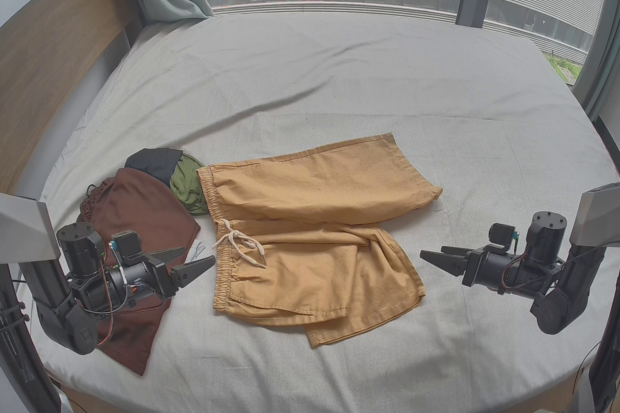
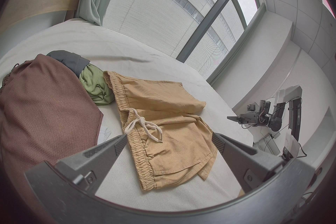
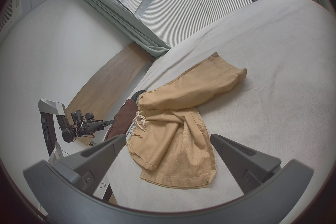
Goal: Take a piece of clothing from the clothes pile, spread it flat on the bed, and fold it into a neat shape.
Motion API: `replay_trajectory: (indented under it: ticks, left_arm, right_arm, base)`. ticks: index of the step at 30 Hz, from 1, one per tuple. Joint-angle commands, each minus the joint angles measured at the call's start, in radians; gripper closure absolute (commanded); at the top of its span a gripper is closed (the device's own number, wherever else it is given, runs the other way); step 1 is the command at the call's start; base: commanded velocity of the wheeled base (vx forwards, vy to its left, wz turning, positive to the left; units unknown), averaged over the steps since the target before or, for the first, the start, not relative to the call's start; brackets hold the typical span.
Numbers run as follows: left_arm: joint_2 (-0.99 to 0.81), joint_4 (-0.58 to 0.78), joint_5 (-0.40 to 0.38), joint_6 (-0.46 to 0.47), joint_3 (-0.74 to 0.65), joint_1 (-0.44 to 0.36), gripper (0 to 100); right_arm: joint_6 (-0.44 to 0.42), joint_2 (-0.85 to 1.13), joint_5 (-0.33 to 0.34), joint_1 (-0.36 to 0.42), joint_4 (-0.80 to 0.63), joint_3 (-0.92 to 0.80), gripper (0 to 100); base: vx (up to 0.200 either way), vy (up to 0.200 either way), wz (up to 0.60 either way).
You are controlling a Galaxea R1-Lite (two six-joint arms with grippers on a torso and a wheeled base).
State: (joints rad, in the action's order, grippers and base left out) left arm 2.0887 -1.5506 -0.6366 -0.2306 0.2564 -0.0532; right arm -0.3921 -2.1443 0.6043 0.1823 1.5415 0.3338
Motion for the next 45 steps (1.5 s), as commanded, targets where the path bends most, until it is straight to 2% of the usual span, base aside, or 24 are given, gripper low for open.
replay_trajectory:
  ticks: [1,21,27,39,40,45]
  left_arm:
    - [0.007,0.000,0.000,-0.001,0.003,-0.002,0]
    - [0.011,-0.002,0.000,0.001,0.003,-0.014,0]
    - [0.010,-0.002,0.000,0.001,0.003,-0.014,0]
    - [0.008,-0.002,0.002,0.002,0.003,-0.022,0]
    - [0.008,-0.002,0.002,0.002,0.001,-0.022,0]
    - [0.007,-0.002,0.002,0.002,0.001,-0.024,0]
  right_arm:
    - [-0.001,-0.048,0.002,-0.004,0.000,0.001,0]
    - [-0.001,-0.220,0.003,-0.011,0.002,0.021,0]
    - [0.059,-0.281,0.000,-0.012,0.002,0.037,0]
    - [0.062,-0.304,0.000,-0.004,0.003,0.051,0]
    - [0.062,-0.304,0.000,-0.004,0.005,0.053,100]
    - [0.062,-0.307,0.000,-0.004,0.003,0.056,100]
  base:
    - [0.000,0.000,0.00]
    - [0.000,0.000,0.00]
    - [0.000,0.000,0.00]
    - [0.000,0.000,0.00]
    - [0.000,0.000,0.00]
    - [0.000,0.000,0.00]
